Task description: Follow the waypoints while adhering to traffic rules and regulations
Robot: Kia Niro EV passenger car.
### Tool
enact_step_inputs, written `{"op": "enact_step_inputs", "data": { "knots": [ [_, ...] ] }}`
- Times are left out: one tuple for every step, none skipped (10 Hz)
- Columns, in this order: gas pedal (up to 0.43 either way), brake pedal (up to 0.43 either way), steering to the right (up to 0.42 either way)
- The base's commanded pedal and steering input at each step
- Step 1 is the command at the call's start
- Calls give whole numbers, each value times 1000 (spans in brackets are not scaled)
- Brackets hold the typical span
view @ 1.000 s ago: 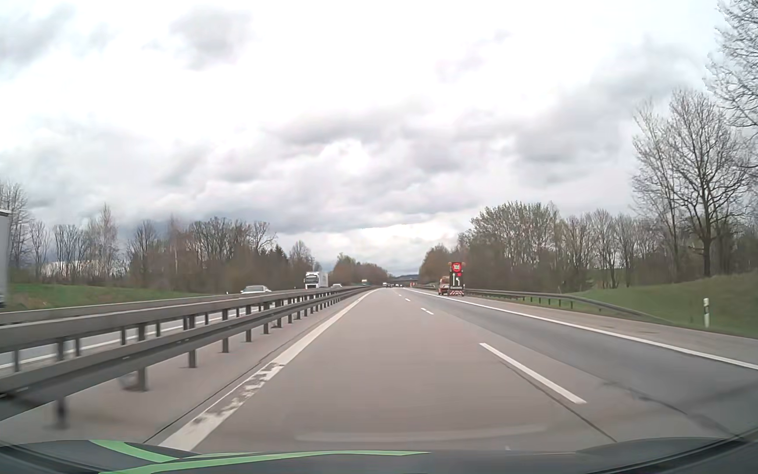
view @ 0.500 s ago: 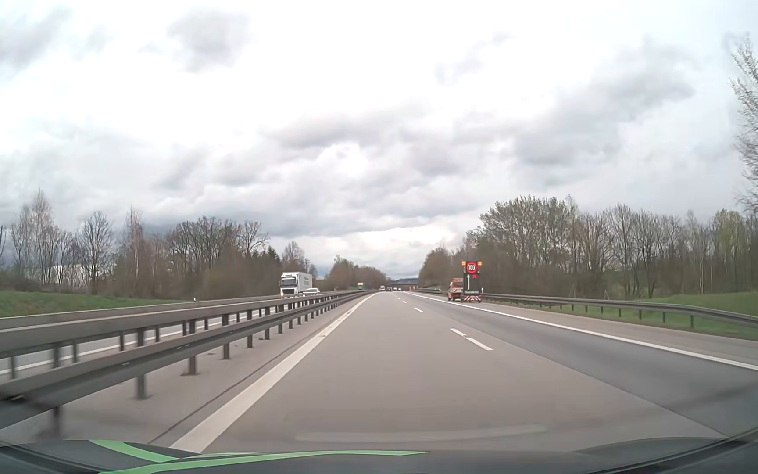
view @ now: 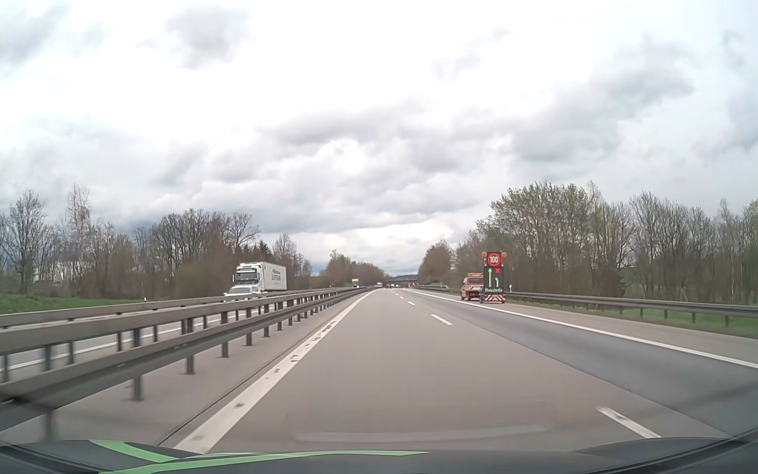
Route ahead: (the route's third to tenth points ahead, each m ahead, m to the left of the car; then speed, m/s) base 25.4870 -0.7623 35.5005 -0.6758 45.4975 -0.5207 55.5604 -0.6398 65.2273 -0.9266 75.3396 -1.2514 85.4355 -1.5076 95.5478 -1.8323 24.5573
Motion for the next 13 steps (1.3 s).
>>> {"op": "enact_step_inputs", "data": {
  "knots": [
    [260,0,1],
    [260,0,1],
    [260,0,1],
    [248,0,1],
    [248,0,1],
    [248,0,1],
    [248,0,1],
    [248,0,1],
    [248,0,1],
    [248,0,1],
    [248,0,1],
    [240,0,0],
    [240,0,1]
  ]
}}
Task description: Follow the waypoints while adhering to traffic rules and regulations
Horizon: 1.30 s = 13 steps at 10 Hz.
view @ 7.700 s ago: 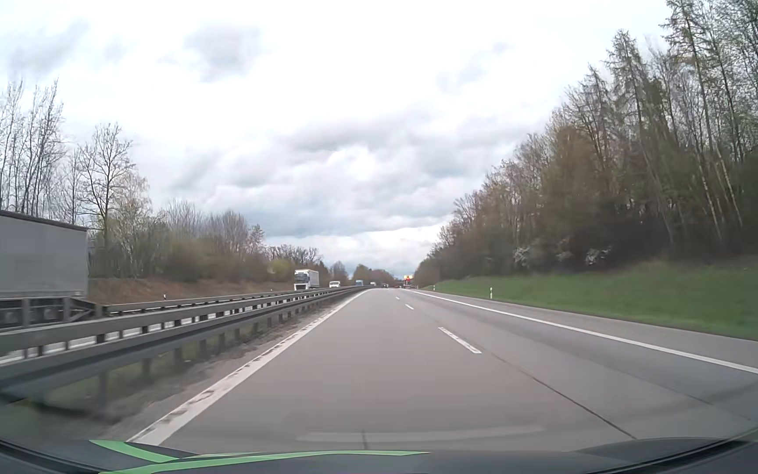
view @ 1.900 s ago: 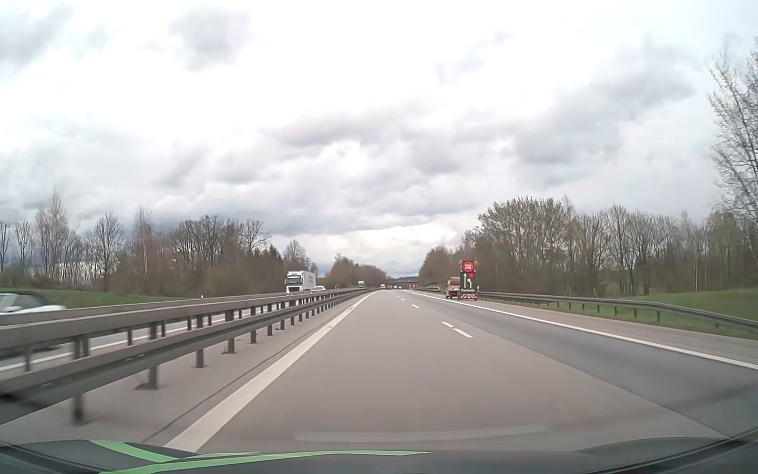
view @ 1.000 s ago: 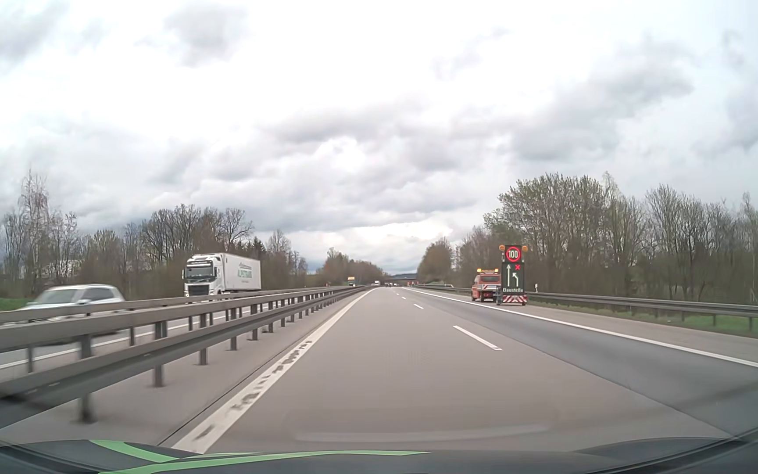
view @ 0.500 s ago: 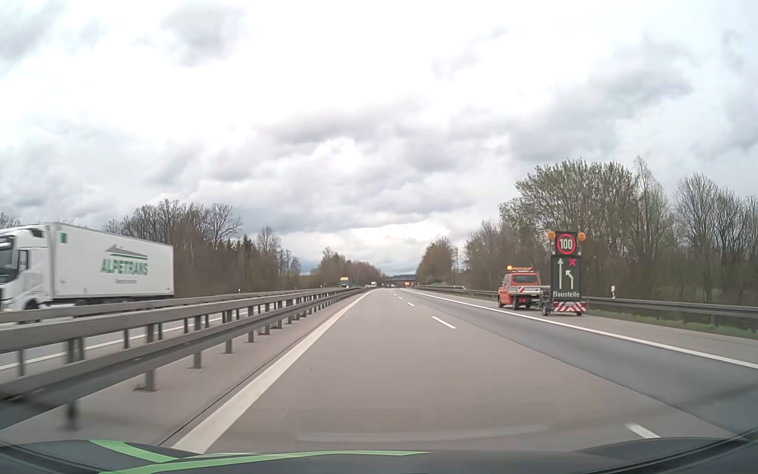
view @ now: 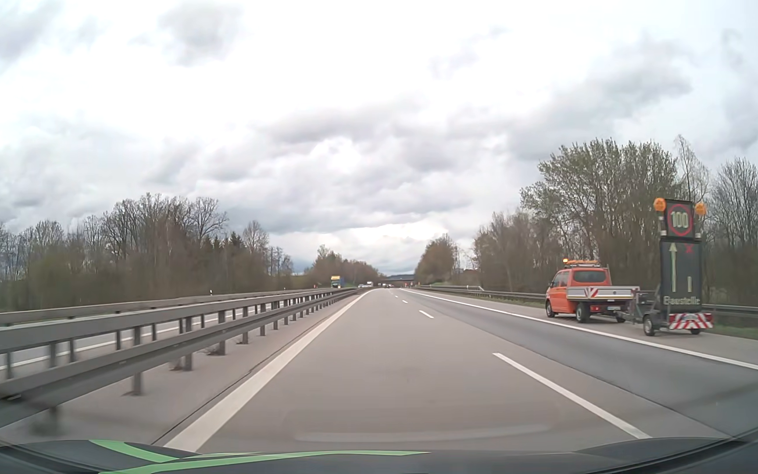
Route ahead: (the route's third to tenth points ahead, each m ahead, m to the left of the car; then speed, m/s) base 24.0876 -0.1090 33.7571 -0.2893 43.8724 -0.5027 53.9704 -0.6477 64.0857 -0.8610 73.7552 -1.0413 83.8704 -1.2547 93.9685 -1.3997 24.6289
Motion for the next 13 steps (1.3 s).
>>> {"op": "enact_step_inputs", "data": {
  "knots": [
    [240,0,0],
    [228,0,0],
    [228,0,0],
    [228,0,0],
    [220,0,0],
    [220,0,0],
    [209,0,0],
    [209,0,0],
    [209,0,0],
    [209,0,0],
    [209,0,0],
    [209,0,0],
    [209,0,0]
  ]
}}
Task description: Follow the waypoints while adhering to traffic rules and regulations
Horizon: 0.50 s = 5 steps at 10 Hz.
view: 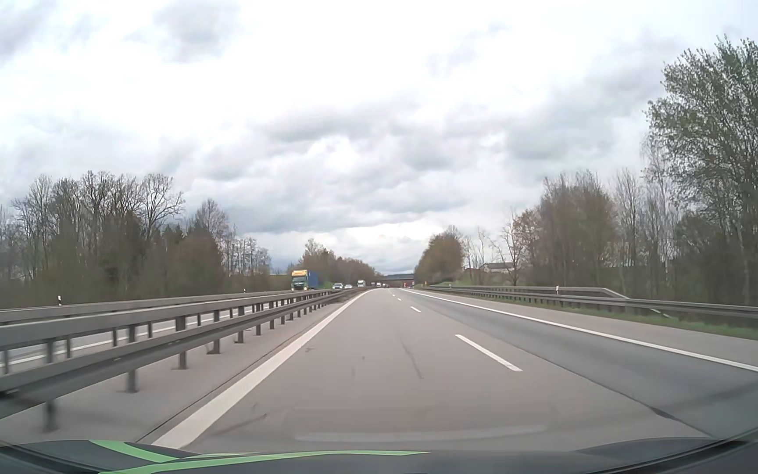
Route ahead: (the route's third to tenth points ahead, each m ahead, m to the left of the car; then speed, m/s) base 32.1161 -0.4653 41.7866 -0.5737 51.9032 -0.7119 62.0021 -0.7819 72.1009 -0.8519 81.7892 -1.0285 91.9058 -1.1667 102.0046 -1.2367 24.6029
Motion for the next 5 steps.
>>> {"op": "enact_step_inputs", "data": {
  "knots": [
    [209,0,0],
    [209,0,0],
    [209,0,0],
    [197,0,0],
    [189,0,0]
  ]
}}
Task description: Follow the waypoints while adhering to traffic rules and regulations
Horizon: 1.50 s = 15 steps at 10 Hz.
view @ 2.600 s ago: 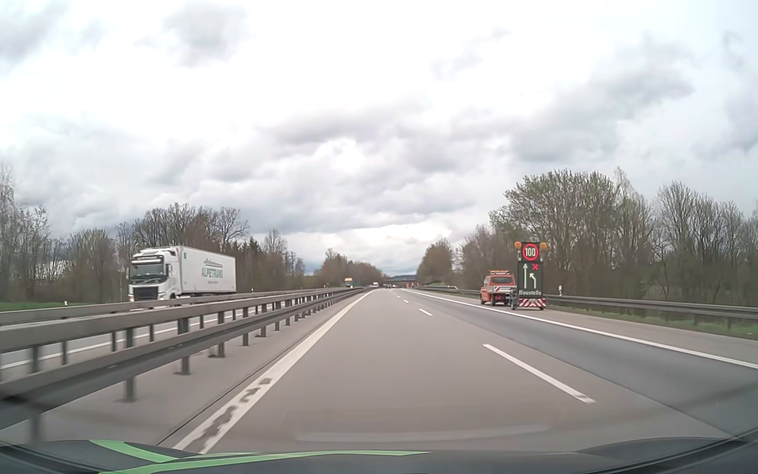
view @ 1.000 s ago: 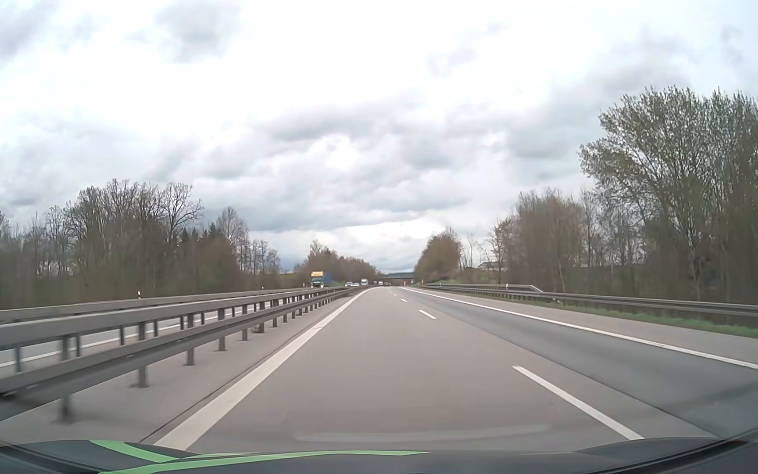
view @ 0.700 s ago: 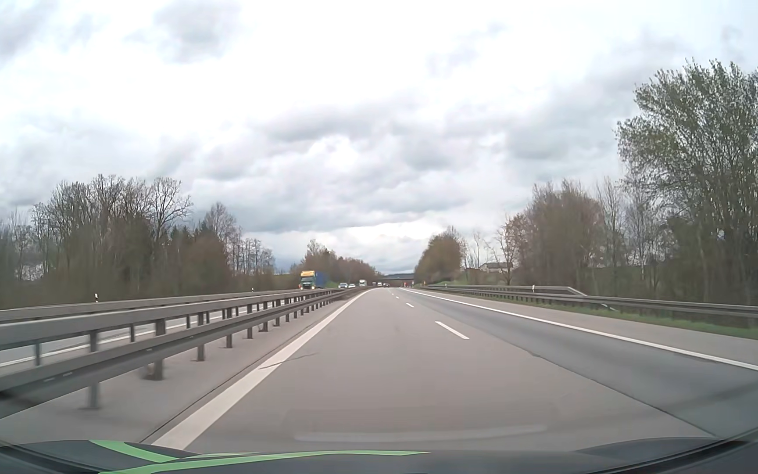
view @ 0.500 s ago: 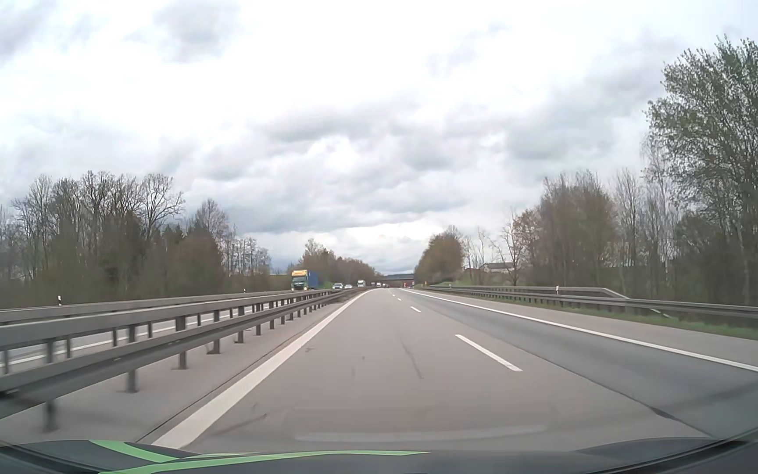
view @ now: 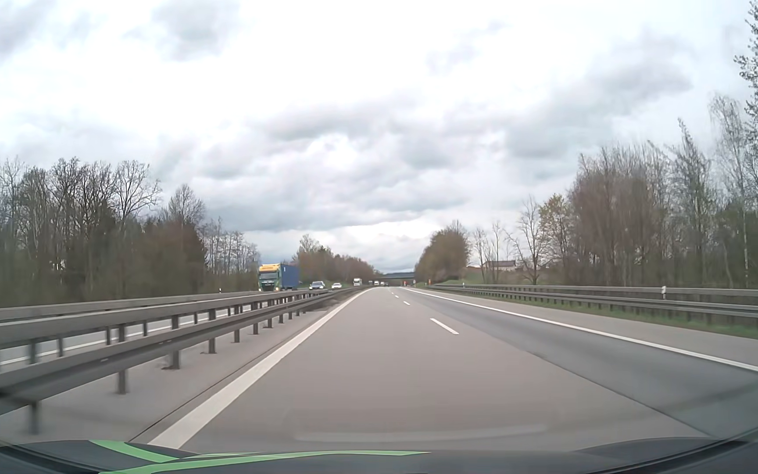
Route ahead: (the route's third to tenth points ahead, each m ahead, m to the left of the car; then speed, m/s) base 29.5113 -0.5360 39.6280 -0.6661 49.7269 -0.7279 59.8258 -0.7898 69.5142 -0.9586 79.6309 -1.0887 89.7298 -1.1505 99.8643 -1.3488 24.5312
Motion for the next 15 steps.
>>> {"op": "enact_step_inputs", "data": {
  "knots": [
    [177,0,0],
    [177,0,0],
    [169,0,0],
    [169,0,0],
    [169,0,0],
    [169,0,0],
    [157,0,0],
    [150,0,0],
    [150,0,0],
    [150,0,0],
    [150,0,0],
    [150,0,0],
    [150,0,0],
    [150,0,0],
    [157,0,0]
  ]
}}
